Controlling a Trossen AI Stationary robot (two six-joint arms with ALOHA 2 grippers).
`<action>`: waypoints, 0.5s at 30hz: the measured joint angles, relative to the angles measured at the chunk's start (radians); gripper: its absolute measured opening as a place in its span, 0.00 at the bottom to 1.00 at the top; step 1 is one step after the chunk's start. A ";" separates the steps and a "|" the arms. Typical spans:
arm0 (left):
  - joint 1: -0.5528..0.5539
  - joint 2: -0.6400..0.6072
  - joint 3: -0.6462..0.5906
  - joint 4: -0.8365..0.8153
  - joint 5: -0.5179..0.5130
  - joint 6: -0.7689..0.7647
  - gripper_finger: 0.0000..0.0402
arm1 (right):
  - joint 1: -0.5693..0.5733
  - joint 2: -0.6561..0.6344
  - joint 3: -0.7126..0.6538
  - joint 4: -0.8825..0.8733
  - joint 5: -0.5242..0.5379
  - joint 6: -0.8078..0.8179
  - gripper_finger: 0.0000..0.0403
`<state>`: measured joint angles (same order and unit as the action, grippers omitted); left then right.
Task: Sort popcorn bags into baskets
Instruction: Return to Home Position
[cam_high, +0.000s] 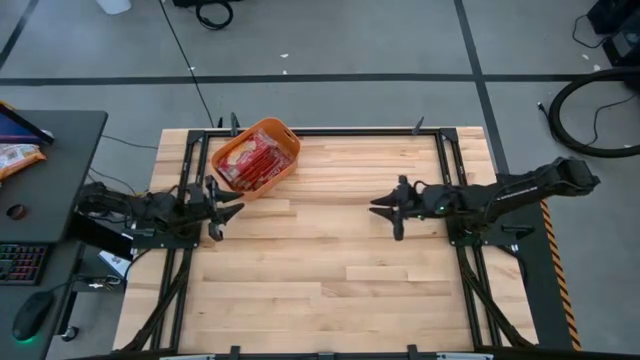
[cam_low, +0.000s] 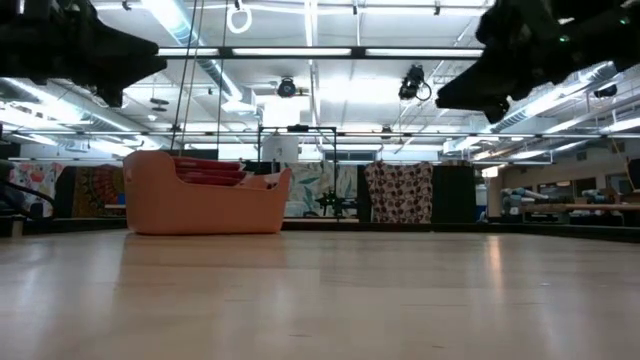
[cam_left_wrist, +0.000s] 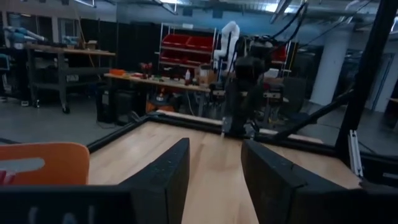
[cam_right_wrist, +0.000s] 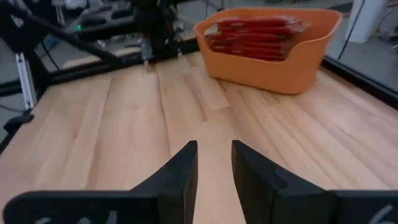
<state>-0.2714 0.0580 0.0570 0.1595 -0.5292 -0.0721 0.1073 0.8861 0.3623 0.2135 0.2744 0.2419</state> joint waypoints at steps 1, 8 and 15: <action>0.000 -0.012 0.000 -0.016 0.001 -0.001 0.37 | 0.001 -0.025 -0.020 0.010 0.010 0.005 0.25; -0.001 -0.020 0.000 -0.075 0.003 -0.053 0.37 | 0.004 -0.146 -0.186 0.192 0.068 0.029 0.25; -0.002 -0.020 0.000 -0.099 0.004 -0.073 0.37 | 0.004 -0.238 -0.281 0.244 0.100 0.028 0.25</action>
<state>-0.2729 0.0383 0.0574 0.0606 -0.5247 -0.1448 0.1116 0.6478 0.0809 0.4580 0.3744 0.2695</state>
